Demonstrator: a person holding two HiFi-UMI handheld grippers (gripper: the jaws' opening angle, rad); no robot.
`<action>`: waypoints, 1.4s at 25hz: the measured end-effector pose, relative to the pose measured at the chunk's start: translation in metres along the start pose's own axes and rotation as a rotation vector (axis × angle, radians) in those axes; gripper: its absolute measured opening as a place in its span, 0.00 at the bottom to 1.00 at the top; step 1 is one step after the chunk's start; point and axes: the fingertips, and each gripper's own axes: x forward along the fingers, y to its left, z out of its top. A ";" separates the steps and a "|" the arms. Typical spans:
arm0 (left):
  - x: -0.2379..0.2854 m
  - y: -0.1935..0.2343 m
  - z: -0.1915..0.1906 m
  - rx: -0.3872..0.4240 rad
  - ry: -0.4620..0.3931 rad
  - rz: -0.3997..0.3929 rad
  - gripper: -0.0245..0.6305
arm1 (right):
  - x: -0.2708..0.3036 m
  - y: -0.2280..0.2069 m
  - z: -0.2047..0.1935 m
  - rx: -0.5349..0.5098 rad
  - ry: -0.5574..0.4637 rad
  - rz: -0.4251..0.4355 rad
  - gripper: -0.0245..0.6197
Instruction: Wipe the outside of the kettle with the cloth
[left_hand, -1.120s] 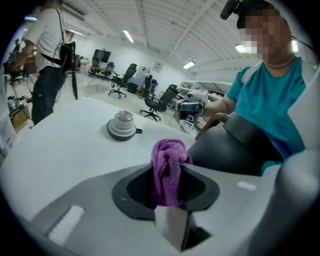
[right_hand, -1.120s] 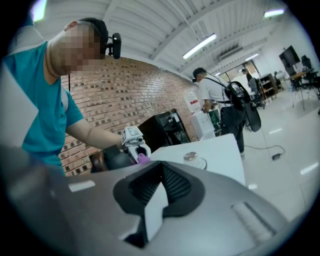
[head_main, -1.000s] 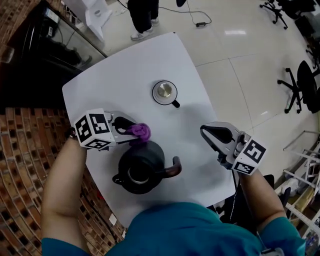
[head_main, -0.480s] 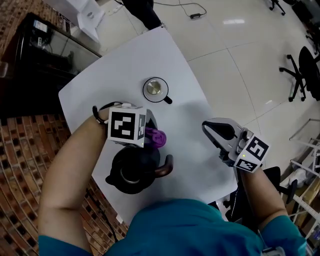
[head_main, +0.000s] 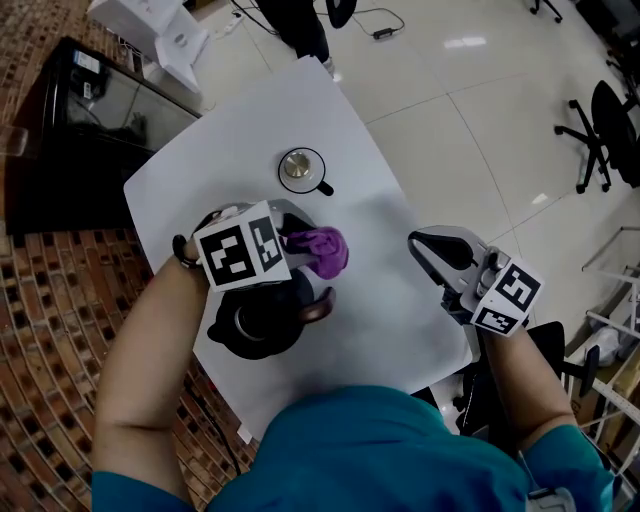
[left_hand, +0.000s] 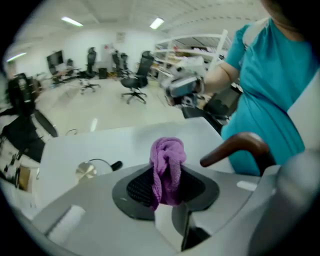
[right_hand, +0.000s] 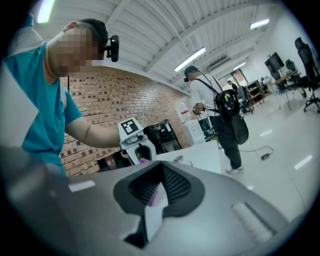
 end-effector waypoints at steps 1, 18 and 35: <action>-0.015 0.005 0.007 -0.067 -0.068 0.082 0.22 | -0.004 0.002 0.002 -0.002 -0.004 -0.004 0.04; -0.089 -0.165 0.042 -0.543 -0.669 0.518 0.22 | -0.044 0.061 -0.009 -0.002 -0.029 -0.004 0.04; 0.063 -0.077 -0.044 -1.640 -1.230 0.367 0.22 | -0.091 0.088 -0.068 0.092 0.048 0.034 0.04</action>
